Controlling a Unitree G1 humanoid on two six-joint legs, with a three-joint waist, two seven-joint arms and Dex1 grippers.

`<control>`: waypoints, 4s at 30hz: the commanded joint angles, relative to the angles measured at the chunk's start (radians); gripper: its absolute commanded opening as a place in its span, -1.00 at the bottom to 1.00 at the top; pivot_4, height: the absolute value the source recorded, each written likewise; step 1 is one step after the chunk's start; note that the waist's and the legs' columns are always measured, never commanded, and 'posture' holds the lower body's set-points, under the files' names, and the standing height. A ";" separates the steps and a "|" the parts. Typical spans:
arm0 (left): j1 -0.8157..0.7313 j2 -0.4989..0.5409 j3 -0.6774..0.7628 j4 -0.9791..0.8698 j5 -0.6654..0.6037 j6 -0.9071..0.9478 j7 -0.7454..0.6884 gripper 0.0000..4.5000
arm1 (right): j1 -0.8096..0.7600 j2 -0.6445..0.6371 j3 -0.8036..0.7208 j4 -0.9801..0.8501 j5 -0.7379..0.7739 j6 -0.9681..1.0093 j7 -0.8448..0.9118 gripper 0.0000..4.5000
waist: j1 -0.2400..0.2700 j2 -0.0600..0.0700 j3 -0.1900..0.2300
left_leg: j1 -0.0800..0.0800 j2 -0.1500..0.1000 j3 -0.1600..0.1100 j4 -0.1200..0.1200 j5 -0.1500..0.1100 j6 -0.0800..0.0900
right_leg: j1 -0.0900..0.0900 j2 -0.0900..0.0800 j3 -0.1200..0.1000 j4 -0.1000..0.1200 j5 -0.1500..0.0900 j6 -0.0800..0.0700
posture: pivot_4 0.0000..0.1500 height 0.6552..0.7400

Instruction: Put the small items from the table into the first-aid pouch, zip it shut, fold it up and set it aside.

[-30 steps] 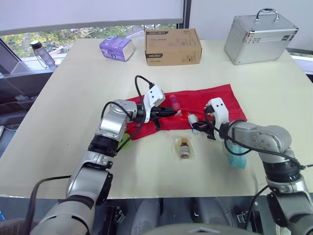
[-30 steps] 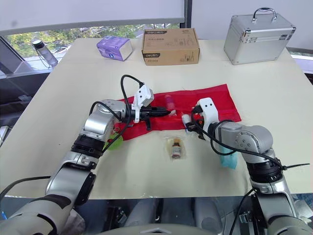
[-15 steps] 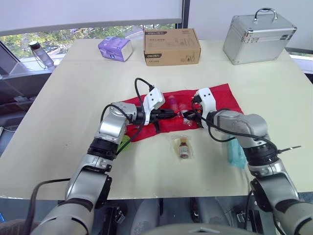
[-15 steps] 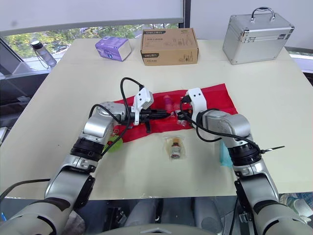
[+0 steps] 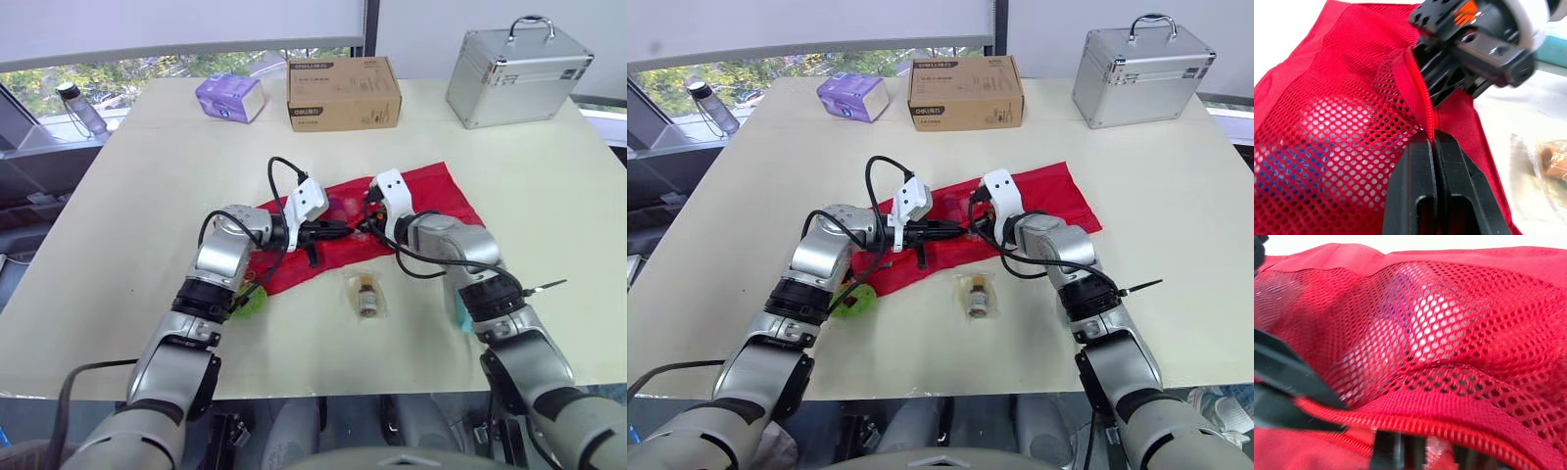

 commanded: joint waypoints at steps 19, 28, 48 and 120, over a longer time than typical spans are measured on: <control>-0.052 0.005 0.036 0.041 -0.019 0.004 -0.007 -1.00 | 0.221 -0.095 -0.011 -0.431 0.001 0.079 0.062 -0.98 | 0.002 0.000 0.000 | -0.002 0.000 0.000 0.001 0.000 0.000 | -0.002 0.000 0.000 0.000 0.000 0.000 | 1.00 1.00; -0.030 0.012 0.025 0.009 -0.015 0.011 -0.013 -1.00 | 0.121 0.007 0.012 -0.210 -0.101 -0.043 0.020 -0.98 | 0.001 0.000 0.000 | -0.002 0.000 0.000 0.000 0.000 0.000 | -0.002 0.000 0.000 0.000 0.000 0.000 | 1.00 1.00; -0.018 0.009 0.042 0.022 -0.017 -0.003 0.027 -1.00 | 0.185 -0.010 -0.032 -0.290 -0.152 -0.156 0.094 -0.98 | 0.001 0.001 0.000 | -0.002 0.000 -0.001 0.000 0.000 0.000 | -0.002 0.000 0.000 0.000 0.000 0.000 | 1.00 1.00; 0.082 -0.110 -0.009 -0.491 0.086 0.508 0.444 0.28 | 1.289 -0.592 -1.051 -1.205 0.735 -0.301 0.354 1.00 | 0.044 -0.003 0.002 | 0.001 0.000 0.000 0.002 0.000 0.000 | 0.005 -0.001 0.000 -0.003 -0.001 0.002 | 1.00 1.00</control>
